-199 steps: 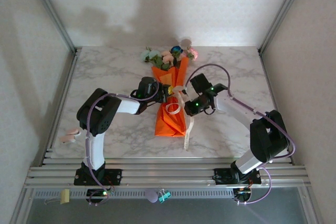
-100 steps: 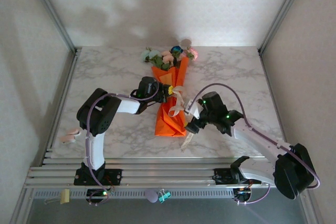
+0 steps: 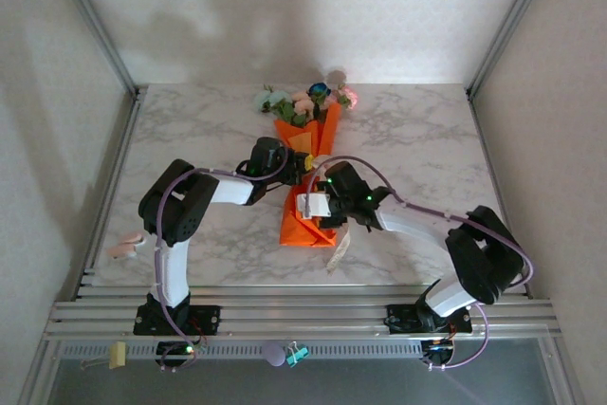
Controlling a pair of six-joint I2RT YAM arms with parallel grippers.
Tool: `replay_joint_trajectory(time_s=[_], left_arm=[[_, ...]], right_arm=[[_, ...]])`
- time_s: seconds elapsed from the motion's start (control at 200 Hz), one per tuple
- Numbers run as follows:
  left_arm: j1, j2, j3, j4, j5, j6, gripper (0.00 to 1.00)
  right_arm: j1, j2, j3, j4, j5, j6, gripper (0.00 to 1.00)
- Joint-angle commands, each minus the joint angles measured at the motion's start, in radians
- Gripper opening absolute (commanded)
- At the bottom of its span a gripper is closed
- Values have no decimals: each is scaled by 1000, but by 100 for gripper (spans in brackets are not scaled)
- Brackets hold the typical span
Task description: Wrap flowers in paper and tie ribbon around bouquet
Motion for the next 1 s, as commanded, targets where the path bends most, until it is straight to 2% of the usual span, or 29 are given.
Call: replay_joint_trajectory(time_s=[0.0,0.12,0.235,0.33,0.465,0.601,0.666,0.896,0.996], left_arm=[[9,14,32,-21,16,21,0],[9,13,34,-23,22,24,0],[9,14,31,-18,24,21,0],[9,14,28,-17,25,21,0],[9,15,29,-15,26,20,0],[9,16,28,-3,25,21,0],[9,15,23,14,22,21,0],[9,20,-30,144,24,3,0],[9,24,-43,185,28,-5,0]], right_arm=[[7,51,67,-7,62,-38,66],[7,73,90,-32,61,-44,51],[7,87,98,-34,68,-30,42],[7,93,112,-43,64,-13,28],[5,80,153,-74,50,60,0],[-13,60,233,-154,-46,246,0],[-71,54,260,-160,-117,402,0],[-175,98,301,-101,-324,803,0],[-213,140,331,-70,-392,920,0]])
